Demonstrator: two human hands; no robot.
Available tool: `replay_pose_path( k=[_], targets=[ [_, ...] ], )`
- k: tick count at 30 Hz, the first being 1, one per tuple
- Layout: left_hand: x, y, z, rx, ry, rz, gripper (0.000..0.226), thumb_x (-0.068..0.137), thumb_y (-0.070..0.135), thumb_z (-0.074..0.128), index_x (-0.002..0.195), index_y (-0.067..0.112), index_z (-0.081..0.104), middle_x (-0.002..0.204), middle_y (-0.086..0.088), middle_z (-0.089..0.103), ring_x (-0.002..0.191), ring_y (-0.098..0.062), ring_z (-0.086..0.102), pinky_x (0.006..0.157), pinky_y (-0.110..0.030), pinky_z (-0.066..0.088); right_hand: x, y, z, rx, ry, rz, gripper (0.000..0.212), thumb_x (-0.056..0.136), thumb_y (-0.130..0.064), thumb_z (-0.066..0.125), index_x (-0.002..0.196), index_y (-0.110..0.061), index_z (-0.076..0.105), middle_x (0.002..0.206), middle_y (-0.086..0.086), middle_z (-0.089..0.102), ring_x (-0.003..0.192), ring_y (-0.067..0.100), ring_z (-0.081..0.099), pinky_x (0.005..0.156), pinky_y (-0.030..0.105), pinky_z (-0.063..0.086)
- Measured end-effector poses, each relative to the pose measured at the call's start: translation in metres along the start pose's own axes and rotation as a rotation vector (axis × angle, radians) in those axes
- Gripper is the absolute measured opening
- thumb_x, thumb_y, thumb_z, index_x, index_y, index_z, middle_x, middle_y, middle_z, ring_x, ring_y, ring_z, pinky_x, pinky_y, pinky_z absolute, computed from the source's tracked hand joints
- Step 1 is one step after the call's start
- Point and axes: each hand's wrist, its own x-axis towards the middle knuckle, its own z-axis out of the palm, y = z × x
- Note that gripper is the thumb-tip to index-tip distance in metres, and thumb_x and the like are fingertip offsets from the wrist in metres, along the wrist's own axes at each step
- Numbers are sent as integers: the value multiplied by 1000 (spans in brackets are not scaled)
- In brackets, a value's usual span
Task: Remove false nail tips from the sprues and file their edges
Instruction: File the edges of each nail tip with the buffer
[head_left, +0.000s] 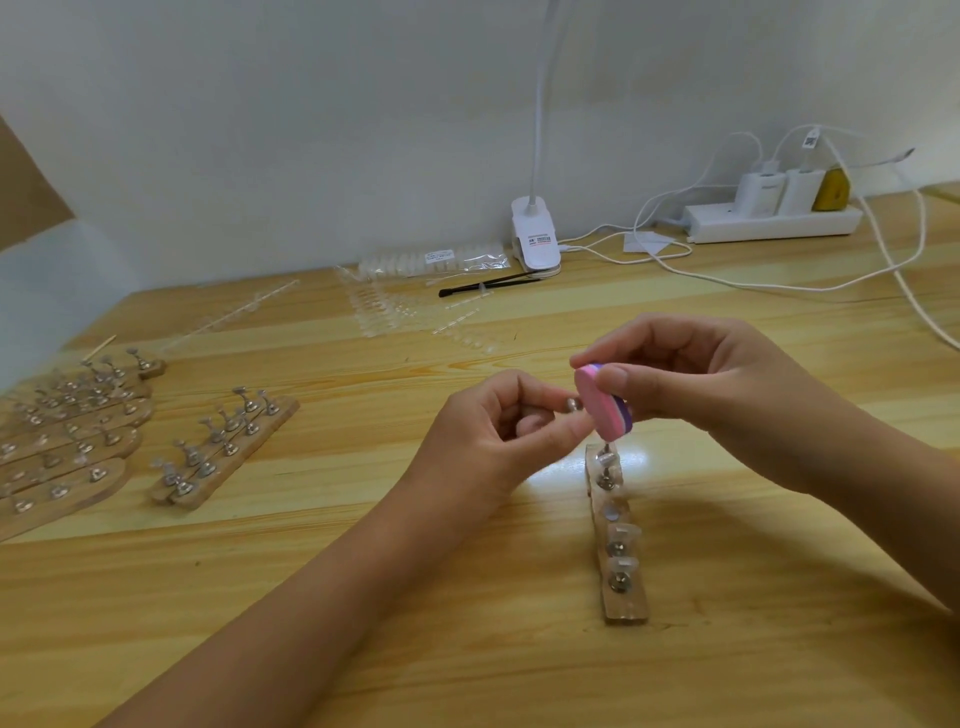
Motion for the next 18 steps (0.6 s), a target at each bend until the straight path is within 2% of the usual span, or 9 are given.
replay_pose_path(
  k=[3,6,8,11,15,18],
  targets=[
    [-1,1,2,29,-26,2,20,74,38,79,85,22,72,62,8,41,55,-4,40,59,-15,37,0,-3,0,-29,-26,-7,24,78,-29,70,99,-20,77,94,5,75,86,17,72,72,19,55],
    [0,3,0,0,21,-3,27,70,37,74,88,18,71,71,-9,46,55,-1,46,58,-10,43,-1,-7,-4,-60,-84,13,26,76,-34,69,99,-25,77,95,2,75,86,15,71,72,16,54],
    [1,4,0,-4,28,-10,28,68,37,73,87,17,71,70,-7,47,54,-1,47,59,-11,43,-1,-6,-4,-70,-75,7,26,77,-33,69,99,-24,77,95,1,75,87,15,72,73,17,55],
    [-1,1,4,46,-9,-16,34,71,40,74,91,12,73,61,6,40,55,-5,41,62,-17,39,0,-4,-3,-74,-58,-2,28,78,-32,69,102,-20,76,97,4,75,90,19,72,75,20,55],
    [-1,3,4,5,33,-12,32,69,40,73,90,16,72,72,-8,46,55,0,47,60,-9,43,0,-7,-8,-86,-111,36,28,77,-32,70,101,-20,76,97,3,75,89,17,71,73,20,55],
    [-2,4,3,30,40,-7,34,67,41,73,90,17,71,76,-11,47,56,0,48,60,-9,43,0,-2,-4,-67,-36,-6,26,77,-30,70,98,-17,75,92,4,75,83,15,72,70,20,56]
  ],
)
